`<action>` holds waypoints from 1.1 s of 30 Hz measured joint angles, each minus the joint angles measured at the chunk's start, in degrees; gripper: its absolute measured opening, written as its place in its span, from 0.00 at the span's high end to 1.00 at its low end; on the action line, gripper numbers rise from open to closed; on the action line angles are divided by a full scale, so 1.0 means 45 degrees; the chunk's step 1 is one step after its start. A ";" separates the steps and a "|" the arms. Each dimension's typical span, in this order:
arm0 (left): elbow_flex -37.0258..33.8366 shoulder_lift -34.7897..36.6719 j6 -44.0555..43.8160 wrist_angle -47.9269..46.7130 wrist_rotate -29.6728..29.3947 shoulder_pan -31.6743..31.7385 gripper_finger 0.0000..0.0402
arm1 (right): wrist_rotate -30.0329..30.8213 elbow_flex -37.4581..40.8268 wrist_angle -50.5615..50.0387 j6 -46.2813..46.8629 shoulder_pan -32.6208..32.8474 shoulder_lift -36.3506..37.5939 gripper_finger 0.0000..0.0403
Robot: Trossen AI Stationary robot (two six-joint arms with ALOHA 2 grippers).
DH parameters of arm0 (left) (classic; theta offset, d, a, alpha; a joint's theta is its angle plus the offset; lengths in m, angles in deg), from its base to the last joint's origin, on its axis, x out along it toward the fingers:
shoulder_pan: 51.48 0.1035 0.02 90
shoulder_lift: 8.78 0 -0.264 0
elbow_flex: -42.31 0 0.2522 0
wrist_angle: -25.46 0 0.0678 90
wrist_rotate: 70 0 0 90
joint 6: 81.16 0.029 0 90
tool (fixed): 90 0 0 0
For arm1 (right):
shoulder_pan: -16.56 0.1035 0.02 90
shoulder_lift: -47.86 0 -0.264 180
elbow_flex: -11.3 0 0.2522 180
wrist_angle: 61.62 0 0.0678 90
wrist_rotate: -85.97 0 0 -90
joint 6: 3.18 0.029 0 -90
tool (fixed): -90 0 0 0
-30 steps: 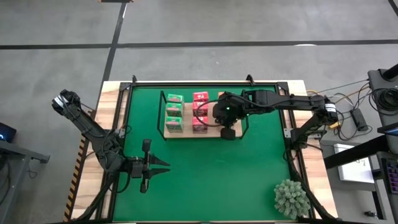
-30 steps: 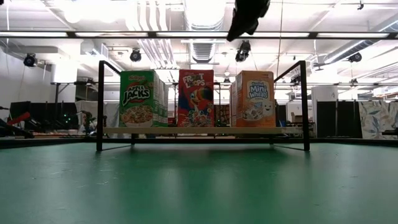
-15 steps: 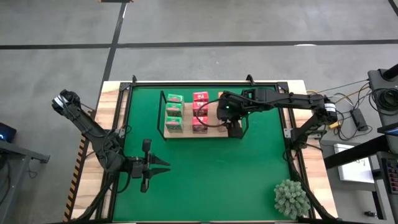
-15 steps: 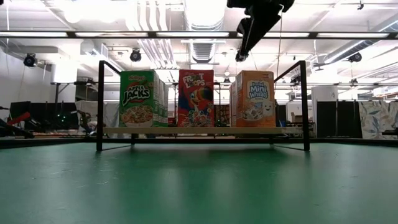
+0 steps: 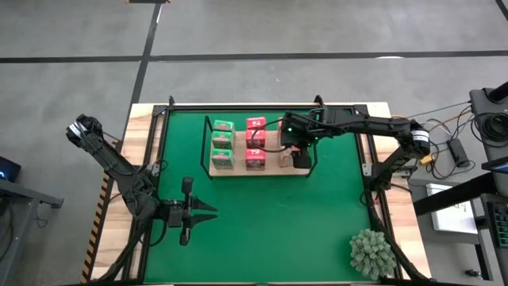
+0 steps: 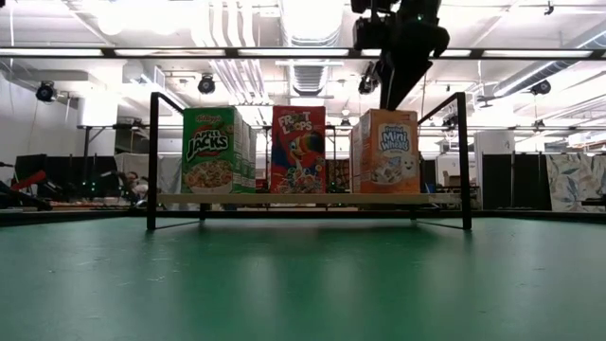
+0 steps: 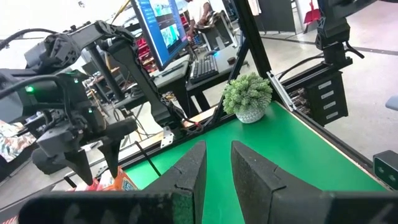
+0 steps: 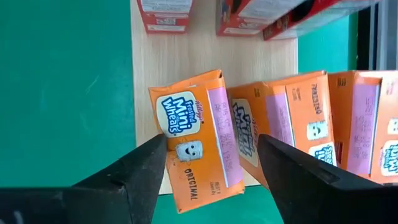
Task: Stack cereal on shelf
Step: Put the orange cereal box on the shelf aligned with the other orange cereal boxes, then adjust the orange cereal boxes on the shelf
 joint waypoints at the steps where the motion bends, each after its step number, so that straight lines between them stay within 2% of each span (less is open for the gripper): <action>1: 0.0000 0.0000 -0.0001 -0.0001 -0.0004 0.0001 0.86 | -0.0036 0.0085 0.0018 -0.0033 -0.0041 0.0007 0.40; 8: -0.0005 0.0000 -0.0050 0.0002 0.0001 0.0001 0.86 | -0.0499 0.0248 0.0207 0.0112 -0.0039 0.0010 0.45; 16: -0.0010 0.0000 -0.0055 0.0003 0.0001 0.0001 0.86 | -0.0753 0.0273 0.0581 0.2350 -0.0068 0.0005 0.50; 33: -0.0015 0.0000 -0.0055 0.0004 0.0001 0.0001 0.86 | -0.0744 -0.0518 0.0426 0.2080 -0.0068 0.0015 0.52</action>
